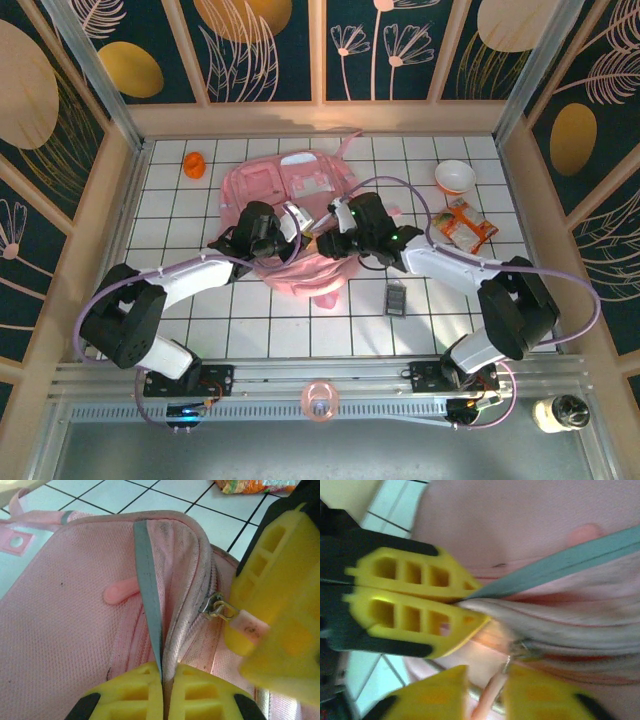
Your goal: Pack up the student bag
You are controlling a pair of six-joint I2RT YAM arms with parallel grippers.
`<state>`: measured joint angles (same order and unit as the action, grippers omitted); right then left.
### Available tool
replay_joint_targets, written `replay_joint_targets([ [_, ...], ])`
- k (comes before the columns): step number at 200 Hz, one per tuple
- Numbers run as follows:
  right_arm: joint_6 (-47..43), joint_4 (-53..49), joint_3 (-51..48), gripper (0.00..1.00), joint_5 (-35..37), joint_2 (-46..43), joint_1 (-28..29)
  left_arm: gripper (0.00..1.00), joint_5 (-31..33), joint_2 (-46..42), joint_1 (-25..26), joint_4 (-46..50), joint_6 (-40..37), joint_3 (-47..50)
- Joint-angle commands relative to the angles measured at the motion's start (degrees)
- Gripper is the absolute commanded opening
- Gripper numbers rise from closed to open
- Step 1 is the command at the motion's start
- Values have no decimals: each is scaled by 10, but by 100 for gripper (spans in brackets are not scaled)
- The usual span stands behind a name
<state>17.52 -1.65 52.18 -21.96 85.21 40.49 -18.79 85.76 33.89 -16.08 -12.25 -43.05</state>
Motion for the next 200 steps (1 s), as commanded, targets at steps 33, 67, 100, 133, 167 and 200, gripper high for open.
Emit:
replay_joint_targets([
  [33, 192, 90, -84, 56, -78, -124, -73, 0, -49, -60, 4, -129, -37, 49],
  [67, 264, 98, -86, 59, -83, -119, -102, 0, -66, -74, 3, -137, -66, 61],
  [100, 307, 156, -82, 58, -114, -83, -106, 0, -83, -83, 4, -139, -81, 67],
  [133, 319, 186, -75, 55, -124, -65, -106, 0, -96, -87, 4, -131, -99, 75],
  [167, 325, 191, -70, 55, -130, -48, -106, 0, -109, -96, 3, -126, -118, 83],
  [200, 338, 189, -63, 54, -141, -24, -103, 0, -110, -104, 4, -117, -126, 88],
])
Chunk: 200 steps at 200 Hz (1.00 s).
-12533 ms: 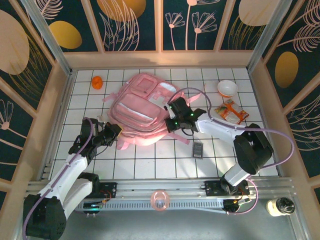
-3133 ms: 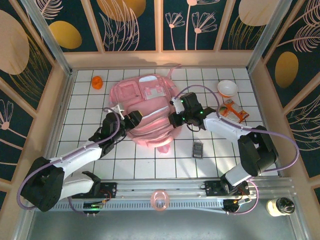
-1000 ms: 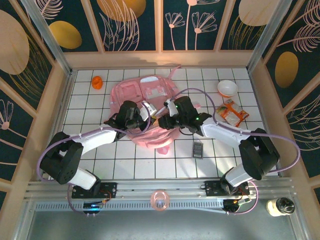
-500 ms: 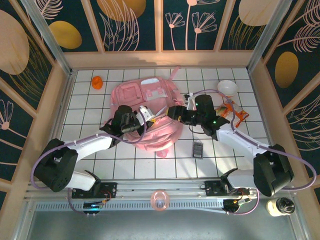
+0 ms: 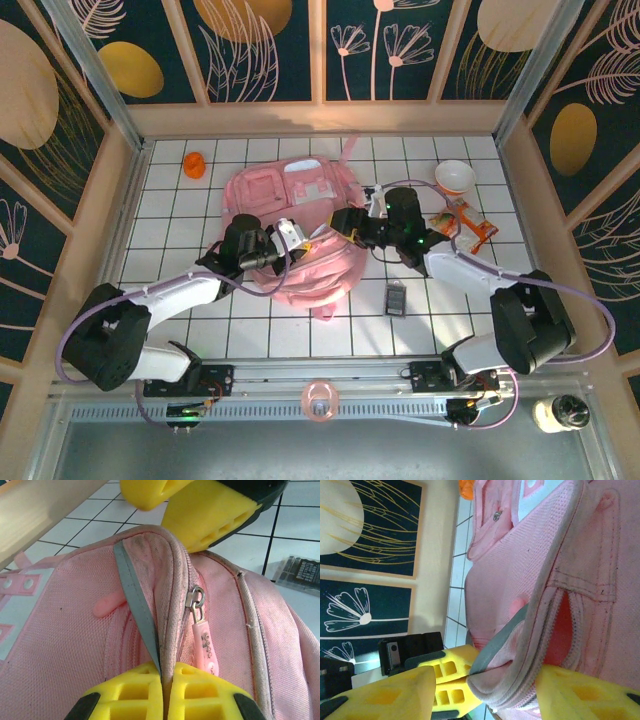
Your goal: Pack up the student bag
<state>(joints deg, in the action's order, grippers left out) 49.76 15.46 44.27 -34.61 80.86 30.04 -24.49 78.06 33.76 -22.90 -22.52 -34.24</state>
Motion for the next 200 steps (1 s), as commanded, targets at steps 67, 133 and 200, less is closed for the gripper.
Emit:
replay_joint_targets([
  [67, 61, 58, -13, 0, 26, 10, 10, 5, 61, -42, 1, 14, -29, -9],
  [133, 171, 201, -132, 0, 201, -60, 91, 39, 110, -66, -34, 131, 11, -53],
  [200, 164, 210, -102, 0, 234, -44, 129, 67, 35, -220, -34, 227, 370, 6],
])
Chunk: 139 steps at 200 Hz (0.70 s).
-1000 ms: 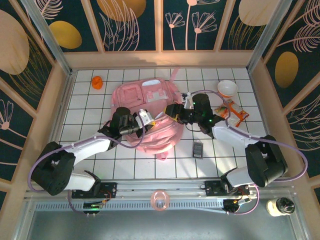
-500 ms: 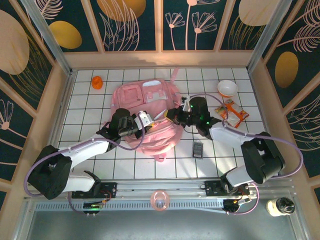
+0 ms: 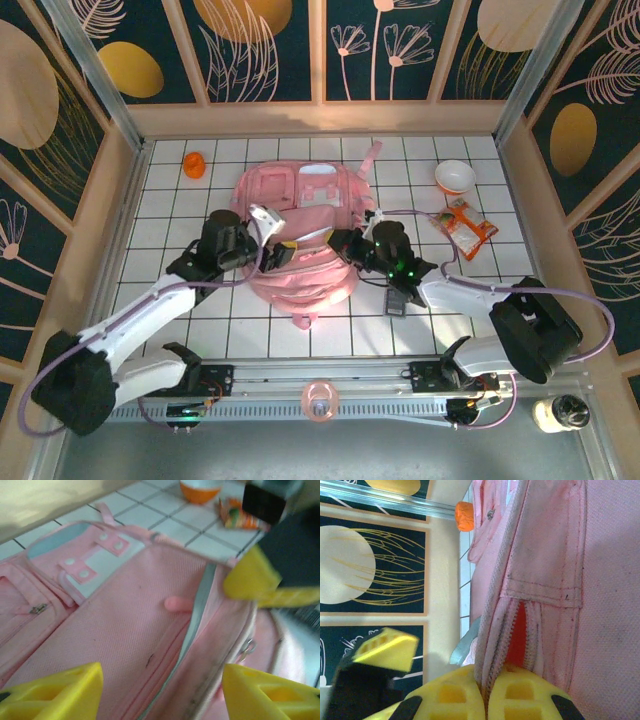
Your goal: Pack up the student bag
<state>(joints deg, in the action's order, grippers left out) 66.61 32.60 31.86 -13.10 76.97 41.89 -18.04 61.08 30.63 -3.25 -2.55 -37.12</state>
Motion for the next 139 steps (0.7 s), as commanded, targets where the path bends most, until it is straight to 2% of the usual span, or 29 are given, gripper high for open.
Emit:
replay_joint_targets([
  [1, -5, 38, 23, 0, 19, -5, 11, 68, -31, -52, -3, 31, 173, 37],
  [23, -13, 19, 35, 0, 21, -4, 16, 70, -55, -99, -2, 20, 247, 83],
  [56, -23, 6, 50, 0, 18, -4, 20, 72, -107, -119, -3, -67, 350, 153],
  [139, -24, -6, 76, 0, 14, 5, 37, 75, -114, -9, -2, -224, 347, 155],
])
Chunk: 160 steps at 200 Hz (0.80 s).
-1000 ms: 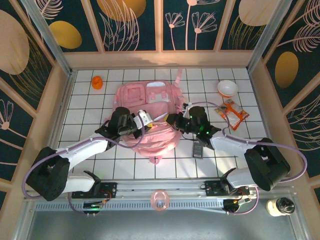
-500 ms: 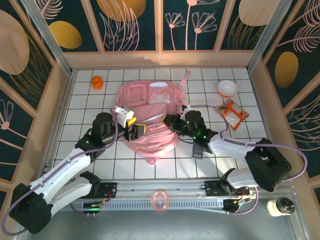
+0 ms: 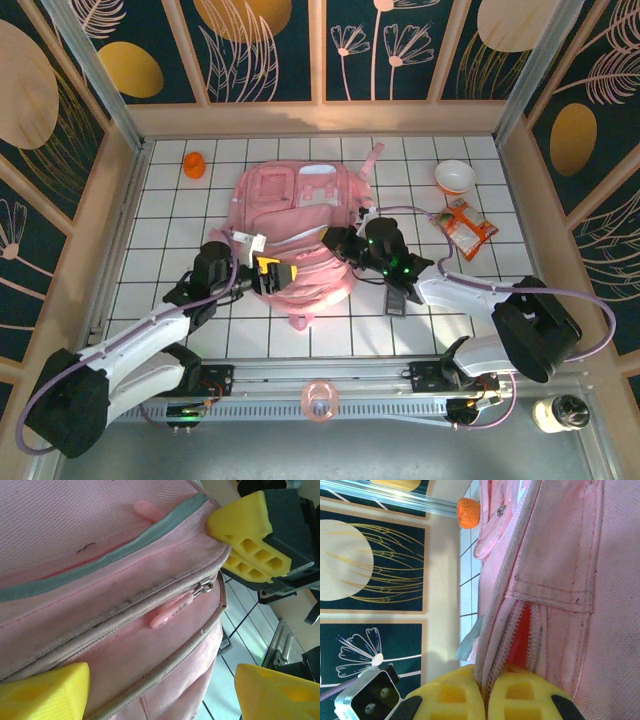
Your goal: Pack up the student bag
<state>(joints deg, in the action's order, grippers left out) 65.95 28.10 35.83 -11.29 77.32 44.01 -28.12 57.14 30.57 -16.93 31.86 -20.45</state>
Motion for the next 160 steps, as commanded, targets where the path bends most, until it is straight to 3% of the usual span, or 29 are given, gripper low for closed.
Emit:
replay_joint_targets([
  [1, -17, 39, 36, 0, -4, 1, 16, 75, -14, 32, -2, -89, 2, -13],
  [44, -20, 36, 49, 0, -6, 10, 21, 72, -62, 90, 9, -132, 5, -39],
  [83, -20, 30, 54, 0, 0, 13, 23, 64, -91, 73, 21, -170, 8, -42],
  [139, -22, 30, 63, 0, -3, 18, 26, 64, 15, 87, 21, -80, -62, -53],
  [160, -24, 23, 62, 0, 0, 14, 26, 69, 34, 86, 22, -45, -71, -60],
])
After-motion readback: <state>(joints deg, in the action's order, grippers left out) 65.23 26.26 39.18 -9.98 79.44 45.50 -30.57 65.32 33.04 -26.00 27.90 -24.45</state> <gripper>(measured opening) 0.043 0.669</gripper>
